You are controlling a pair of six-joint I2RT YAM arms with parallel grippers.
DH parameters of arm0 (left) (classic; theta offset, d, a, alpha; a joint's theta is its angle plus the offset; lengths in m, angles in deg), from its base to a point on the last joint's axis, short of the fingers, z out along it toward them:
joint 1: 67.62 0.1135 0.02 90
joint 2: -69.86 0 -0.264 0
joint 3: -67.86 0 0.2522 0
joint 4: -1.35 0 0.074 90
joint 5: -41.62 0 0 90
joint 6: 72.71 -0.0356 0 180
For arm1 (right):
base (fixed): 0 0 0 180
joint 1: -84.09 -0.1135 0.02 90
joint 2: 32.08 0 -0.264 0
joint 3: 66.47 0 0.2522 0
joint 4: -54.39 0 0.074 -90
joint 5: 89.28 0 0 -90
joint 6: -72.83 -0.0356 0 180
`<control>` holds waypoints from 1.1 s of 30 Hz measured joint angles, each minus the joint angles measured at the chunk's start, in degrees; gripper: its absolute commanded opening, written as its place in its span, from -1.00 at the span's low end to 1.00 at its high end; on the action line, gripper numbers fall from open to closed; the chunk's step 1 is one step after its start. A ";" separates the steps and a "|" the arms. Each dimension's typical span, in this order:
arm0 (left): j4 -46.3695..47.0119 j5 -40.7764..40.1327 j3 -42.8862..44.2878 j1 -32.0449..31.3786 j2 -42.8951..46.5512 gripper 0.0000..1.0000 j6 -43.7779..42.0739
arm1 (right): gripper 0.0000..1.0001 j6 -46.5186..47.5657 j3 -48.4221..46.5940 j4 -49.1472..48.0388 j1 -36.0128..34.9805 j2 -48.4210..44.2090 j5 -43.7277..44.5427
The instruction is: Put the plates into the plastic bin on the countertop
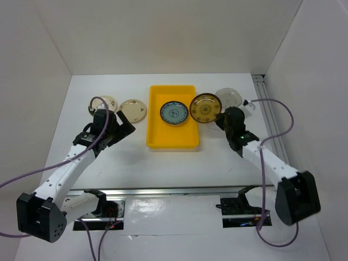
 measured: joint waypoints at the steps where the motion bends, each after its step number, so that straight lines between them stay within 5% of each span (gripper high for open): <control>1: -0.07 0.00 0.00 1.22 0.09 1.00 0.07 | -1.00 2.56 -2.12 -2.32 -0.87 3.98 -2.05; 8: -1.49 2.95 1.33 6.62 -2.47 1.00 -0.31 | -1.00 12.92 -18.51 -8.17 -5.46 25.70 -11.45; 24: 6.78 19.67 8.92 21.79 -24.68 1.00 -2.23 | -0.91 18.25 -26.71 -8.68 -6.32 41.92 -19.28; 28: 9.68 22.80 8.87 21.73 -27.85 1.00 -2.45 | -0.41 18.97 -28.55 -8.81 -5.97 42.40 -20.74; 29: 10.58 23.45 8.87 21.70 -28.63 1.00 -2.56 | -0.04 19.15 -28.94 -8.92 -5.95 42.40 -20.96; 32: 12.57 24.76 8.85 21.70 -31.01 1.00 -3.15 | 0.19 19.56 -29.55 -9.44 -5.95 42.40 -21.84; 33: 13.07 24.94 8.72 21.68 -31.52 1.00 -3.17 | 0.68 19.63 -29.59 -9.57 -5.95 42.40 -21.88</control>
